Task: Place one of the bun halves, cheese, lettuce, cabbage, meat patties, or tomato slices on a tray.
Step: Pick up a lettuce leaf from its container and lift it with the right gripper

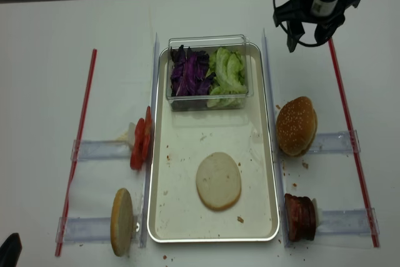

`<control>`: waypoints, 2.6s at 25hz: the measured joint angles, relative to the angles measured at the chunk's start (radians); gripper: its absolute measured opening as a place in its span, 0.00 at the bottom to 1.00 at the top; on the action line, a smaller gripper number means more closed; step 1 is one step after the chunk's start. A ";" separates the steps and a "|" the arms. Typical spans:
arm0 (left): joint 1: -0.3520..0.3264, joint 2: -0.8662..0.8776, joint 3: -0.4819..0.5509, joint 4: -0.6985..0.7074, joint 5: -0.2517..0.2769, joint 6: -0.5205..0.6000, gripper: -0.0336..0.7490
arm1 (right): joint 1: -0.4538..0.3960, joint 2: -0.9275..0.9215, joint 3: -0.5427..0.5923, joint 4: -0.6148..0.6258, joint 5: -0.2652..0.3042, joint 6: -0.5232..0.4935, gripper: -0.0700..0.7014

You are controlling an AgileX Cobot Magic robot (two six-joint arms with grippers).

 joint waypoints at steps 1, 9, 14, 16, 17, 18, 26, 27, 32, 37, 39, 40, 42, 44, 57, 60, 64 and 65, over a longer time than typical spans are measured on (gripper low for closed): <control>0.000 0.000 0.000 0.000 0.000 0.000 0.57 | 0.015 0.002 -0.005 0.000 0.001 0.009 0.70; 0.000 0.000 0.000 0.000 0.000 -0.002 0.57 | 0.107 0.070 -0.158 0.007 0.005 0.079 0.70; 0.000 0.000 0.000 0.000 0.000 -0.002 0.57 | 0.137 0.100 -0.232 0.037 0.007 0.117 0.70; 0.000 0.000 0.000 0.000 0.000 -0.002 0.57 | 0.147 0.109 -0.246 0.053 0.009 0.122 0.70; 0.000 0.000 0.000 0.000 0.000 -0.002 0.57 | 0.153 0.115 -0.251 0.062 0.009 0.124 0.70; 0.000 0.000 0.000 0.000 0.000 -0.002 0.57 | 0.156 0.118 -0.252 0.069 0.009 0.124 0.69; 0.000 0.000 0.000 0.000 0.000 -0.002 0.57 | 0.213 0.169 -0.258 0.115 0.009 0.127 0.64; 0.000 0.000 0.000 0.000 0.000 -0.002 0.57 | 0.223 0.176 -0.258 0.118 0.009 0.127 0.64; 0.000 0.000 0.000 0.000 0.000 -0.002 0.57 | 0.262 0.208 -0.258 0.117 0.009 0.127 0.64; 0.000 0.000 0.000 0.000 0.000 -0.002 0.57 | 0.284 0.230 -0.258 0.109 0.009 0.127 0.63; 0.000 0.000 0.000 0.000 0.000 -0.002 0.57 | 0.286 0.240 -0.261 0.105 0.009 0.127 0.62; 0.000 0.000 0.000 0.000 0.000 -0.002 0.57 | 0.288 0.246 -0.265 0.105 0.009 0.127 0.61; 0.000 0.000 0.000 0.000 0.000 -0.002 0.57 | 0.288 0.260 -0.277 0.105 0.009 0.127 0.59; 0.000 0.000 0.000 0.000 0.000 -0.002 0.57 | 0.288 0.270 -0.290 0.105 0.009 0.127 0.58; 0.000 0.000 0.000 0.000 0.000 -0.002 0.57 | 0.288 0.312 -0.319 0.102 0.007 0.127 0.43; 0.000 0.000 0.000 0.000 0.000 -0.002 0.57 | 0.288 0.314 -0.319 0.096 0.007 0.127 0.38; 0.000 0.000 0.000 0.000 0.000 -0.002 0.57 | 0.288 0.314 -0.319 0.085 0.007 0.127 0.28; 0.000 0.000 0.000 0.000 0.000 -0.002 0.57 | 0.288 0.314 -0.319 0.083 0.007 0.127 0.26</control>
